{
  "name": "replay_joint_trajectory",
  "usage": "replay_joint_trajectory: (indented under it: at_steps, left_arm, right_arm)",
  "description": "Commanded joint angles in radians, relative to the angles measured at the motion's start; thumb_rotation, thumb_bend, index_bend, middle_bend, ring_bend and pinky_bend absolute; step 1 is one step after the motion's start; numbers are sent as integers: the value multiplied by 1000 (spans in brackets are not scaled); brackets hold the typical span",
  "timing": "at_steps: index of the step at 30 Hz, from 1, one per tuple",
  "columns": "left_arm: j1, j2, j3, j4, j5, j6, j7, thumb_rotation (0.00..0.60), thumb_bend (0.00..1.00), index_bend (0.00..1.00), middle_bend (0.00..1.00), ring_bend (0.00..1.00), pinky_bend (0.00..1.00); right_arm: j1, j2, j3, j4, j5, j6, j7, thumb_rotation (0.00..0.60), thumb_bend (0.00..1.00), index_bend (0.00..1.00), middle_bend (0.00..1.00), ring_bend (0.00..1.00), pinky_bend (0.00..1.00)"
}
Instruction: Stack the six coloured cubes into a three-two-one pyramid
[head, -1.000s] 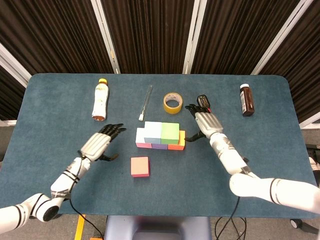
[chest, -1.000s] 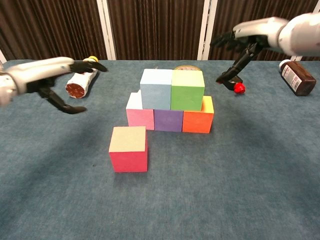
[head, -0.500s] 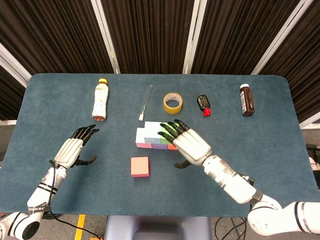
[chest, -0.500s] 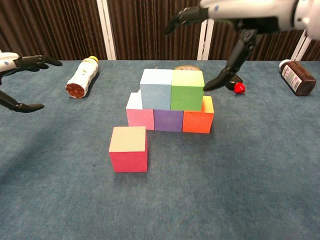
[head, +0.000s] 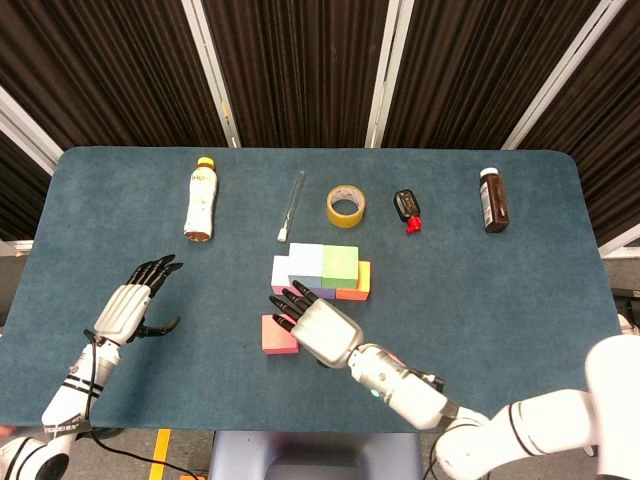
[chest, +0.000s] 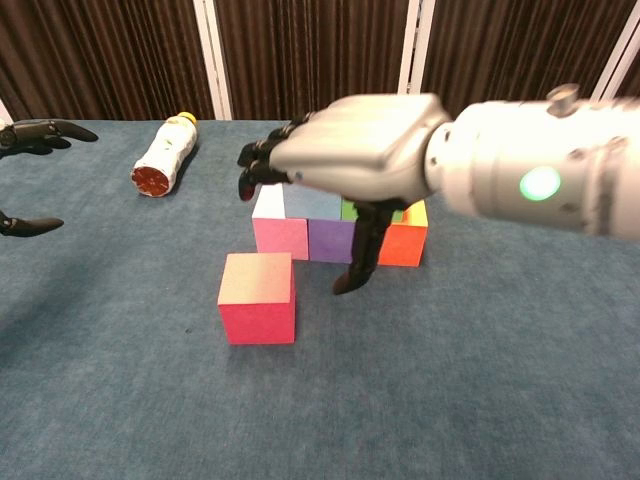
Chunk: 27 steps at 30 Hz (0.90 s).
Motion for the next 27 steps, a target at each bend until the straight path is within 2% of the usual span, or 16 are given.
replay_joint_trajectory:
  at_steps: [1,9,18,27]
  left_arm:
    - [2,-7,2,4,8,-3,-2,600,309,114,0,0,3]
    - [17,-12,4,14,34,13,-29,600,311,114,0,0,3]
    - [28,-20,5,37,44,13,-58,600,310,114,0,0,3]
    - [34,-25,1,52,49,12,-77,600,309,114,0,0,3]
  right_arm:
    - [43,-90,-4,74,68,49,-89,517,209,263,108,0,0]
    - [93,-237,23,198,205,83,-169,503,209,275,107,0,0]
    - [126,-290,70,248,304,74,-146,501,210,276,106,0,0]
    - [171,-354,76,341,364,54,-161,501,209,315,105,0,0]
